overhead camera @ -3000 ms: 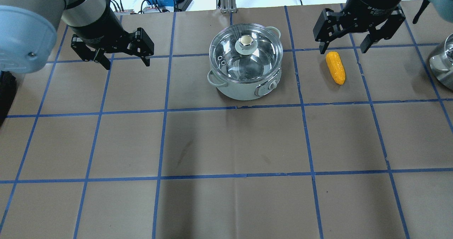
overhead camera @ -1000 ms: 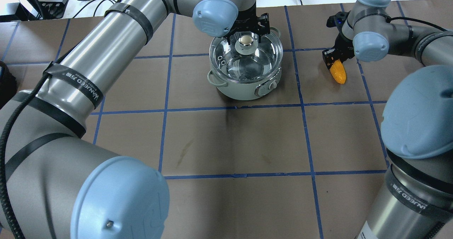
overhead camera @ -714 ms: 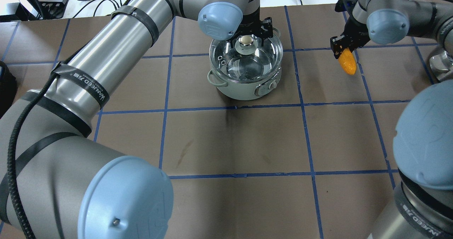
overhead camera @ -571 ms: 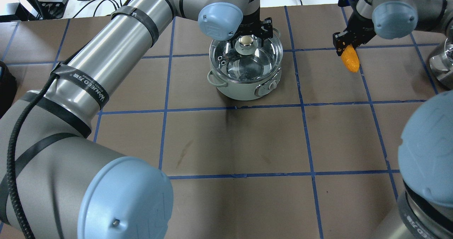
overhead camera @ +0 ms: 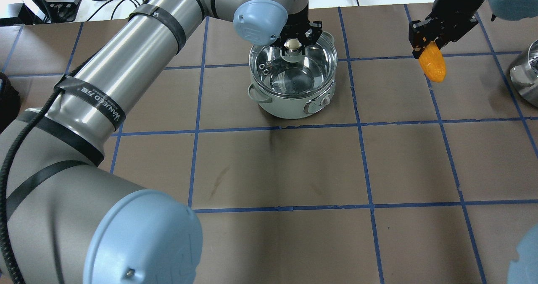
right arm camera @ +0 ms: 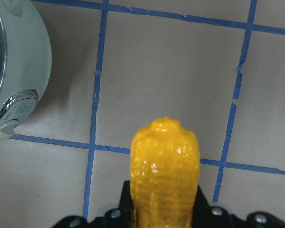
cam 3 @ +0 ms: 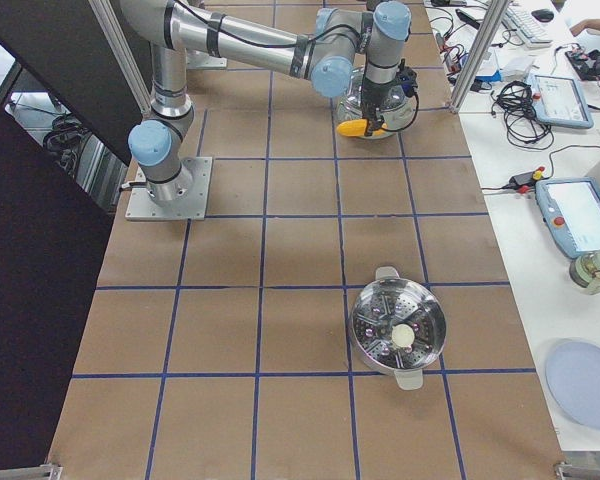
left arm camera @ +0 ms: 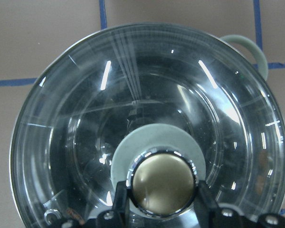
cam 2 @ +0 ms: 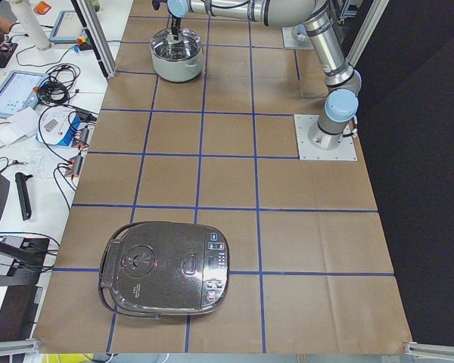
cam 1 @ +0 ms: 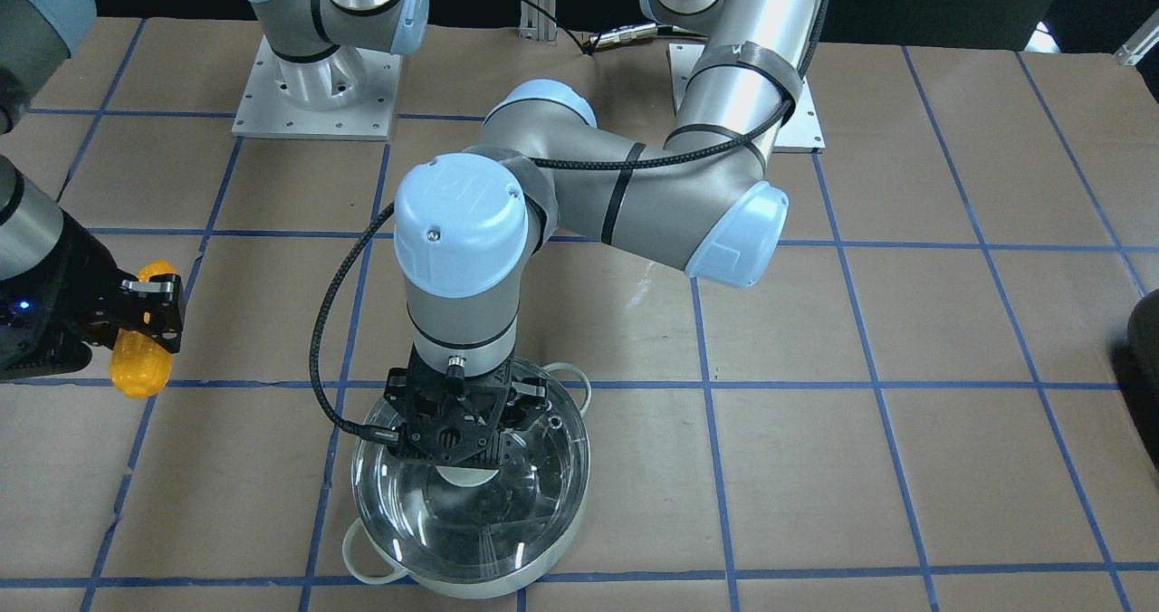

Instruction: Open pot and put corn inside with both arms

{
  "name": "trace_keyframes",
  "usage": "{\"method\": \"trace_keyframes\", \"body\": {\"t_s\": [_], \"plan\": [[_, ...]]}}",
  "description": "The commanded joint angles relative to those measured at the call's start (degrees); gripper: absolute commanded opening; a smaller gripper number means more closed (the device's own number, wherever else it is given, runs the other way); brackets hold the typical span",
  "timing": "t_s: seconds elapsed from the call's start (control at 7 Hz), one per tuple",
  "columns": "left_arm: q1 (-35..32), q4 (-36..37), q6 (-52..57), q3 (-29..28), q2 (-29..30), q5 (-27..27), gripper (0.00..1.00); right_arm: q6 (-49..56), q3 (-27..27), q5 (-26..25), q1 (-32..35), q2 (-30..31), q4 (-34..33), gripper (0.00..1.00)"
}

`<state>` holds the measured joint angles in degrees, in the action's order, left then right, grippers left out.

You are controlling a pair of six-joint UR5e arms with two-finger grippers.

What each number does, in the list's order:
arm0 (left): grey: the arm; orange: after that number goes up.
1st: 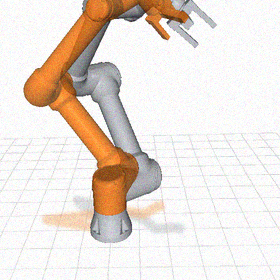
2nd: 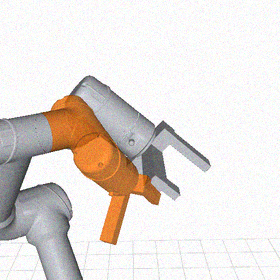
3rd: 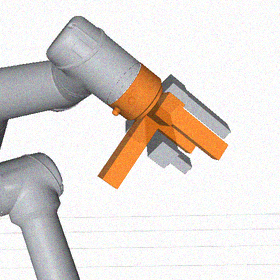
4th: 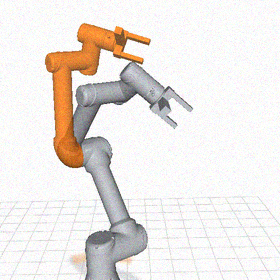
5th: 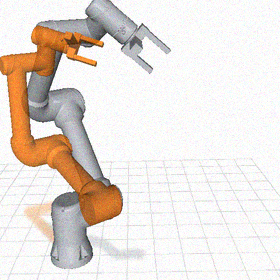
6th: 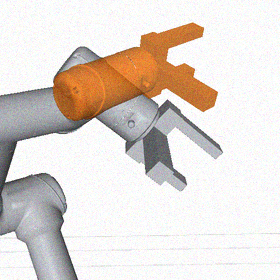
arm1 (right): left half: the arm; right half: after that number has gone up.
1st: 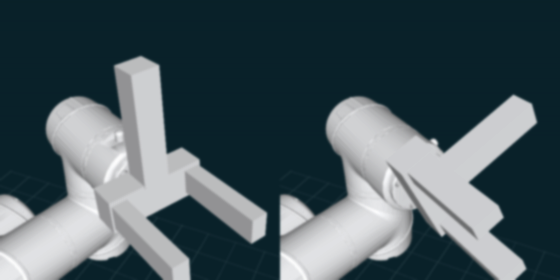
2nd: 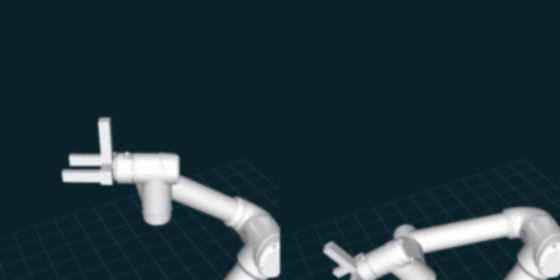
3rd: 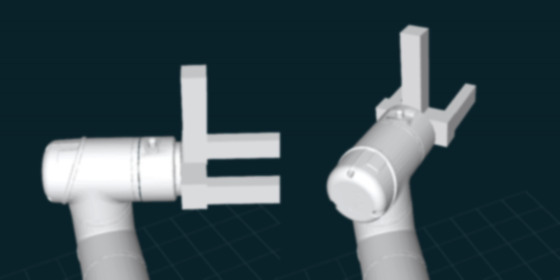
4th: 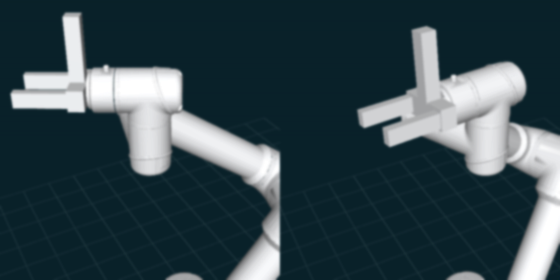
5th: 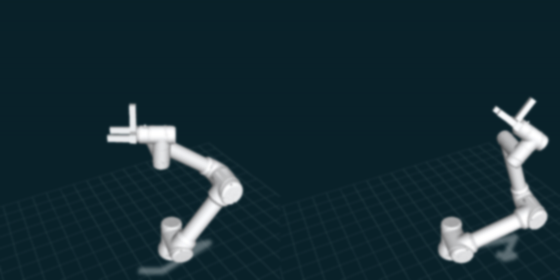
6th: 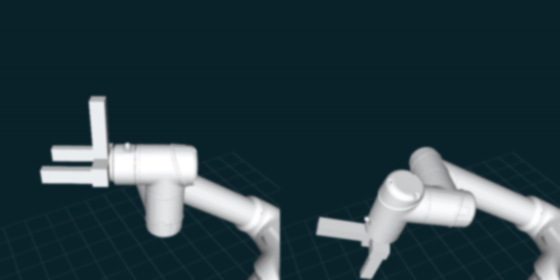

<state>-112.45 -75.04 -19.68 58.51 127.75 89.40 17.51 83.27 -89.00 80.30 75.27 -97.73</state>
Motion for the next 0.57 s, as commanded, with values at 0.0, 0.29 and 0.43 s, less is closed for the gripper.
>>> {"method": "trace_keyframes", "body": {"t_s": [0.0,0.29,0.43], "plan": [[2.39,-4.90,2.77,-0.06,-7.12,0.25,0.17,-7.28,-0.38,0.23,6.42,-0.38,-0.71,0.14],[13.08,-11.86,14.68,0.90,-12.59,-0.45,0.17,-16.24,-3.17,0.15,15.36,-6.49,-7.25,0.14],[16.61,-12.92,20.93,1.17,-13.31,-0.19,0.17,-21.58,-9.46,0.15,18.98,-12.71,-7.65,0.14]]}}
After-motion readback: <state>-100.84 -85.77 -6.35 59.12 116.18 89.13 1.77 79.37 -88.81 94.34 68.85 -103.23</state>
